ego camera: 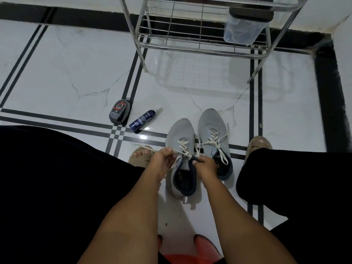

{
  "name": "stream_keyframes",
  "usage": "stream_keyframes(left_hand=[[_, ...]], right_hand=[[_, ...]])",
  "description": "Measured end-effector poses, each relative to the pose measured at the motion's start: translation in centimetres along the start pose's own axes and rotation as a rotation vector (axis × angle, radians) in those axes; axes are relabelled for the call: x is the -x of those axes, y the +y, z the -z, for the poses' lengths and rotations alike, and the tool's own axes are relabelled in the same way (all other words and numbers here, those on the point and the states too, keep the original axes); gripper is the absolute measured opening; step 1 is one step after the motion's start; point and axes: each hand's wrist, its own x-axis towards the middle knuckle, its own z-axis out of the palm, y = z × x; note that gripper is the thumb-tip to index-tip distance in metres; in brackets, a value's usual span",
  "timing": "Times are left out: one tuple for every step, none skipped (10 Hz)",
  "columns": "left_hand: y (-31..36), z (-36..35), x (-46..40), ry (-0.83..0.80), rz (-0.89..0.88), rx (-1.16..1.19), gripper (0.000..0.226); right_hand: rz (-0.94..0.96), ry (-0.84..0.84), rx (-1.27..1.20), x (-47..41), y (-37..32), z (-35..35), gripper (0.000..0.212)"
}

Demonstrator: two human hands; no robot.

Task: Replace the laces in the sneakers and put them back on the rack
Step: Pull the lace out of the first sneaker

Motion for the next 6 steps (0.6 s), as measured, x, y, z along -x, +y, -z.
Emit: stream_keyframes(left_hand=[[0.8, -0.3, -0.8, -0.060, 0.220, 0.003, 0.031], [-0.4, -0.7, -1.4, 0.000, -0.105, -0.583, 0.031], [-1.6, -1.5, -1.1, 0.086, -0.205, -0.765, 0.027], [-0.9, -1.6, -1.4, 0.187, -0.122, -0.686, 0.025], [1.1, 1.8, -1.8, 0.583, 0.208, 0.489, 0.026], [2.1, 3.5, -1.9, 0.463, 0.215, 0.267, 0.021]], right_hand=[[0.054, -0.058, -0.010, -0.2, -0.2, -0.2, 0.011], [0.154, -0.088, 0.118, 0.0, -0.4, -0.3, 0.018], [0.160, -0.090, 0.124, 0.1, -0.4, -0.3, 0.018], [0.158, -0.084, 0.115, -0.1, -0.2, -0.1, 0.016], [0.118, -0.066, 0.077, -0.2, 0.0, 0.1, 0.012], [0.125, -0.100, 0.080, -0.1, -0.1, -0.3, 0.012]])
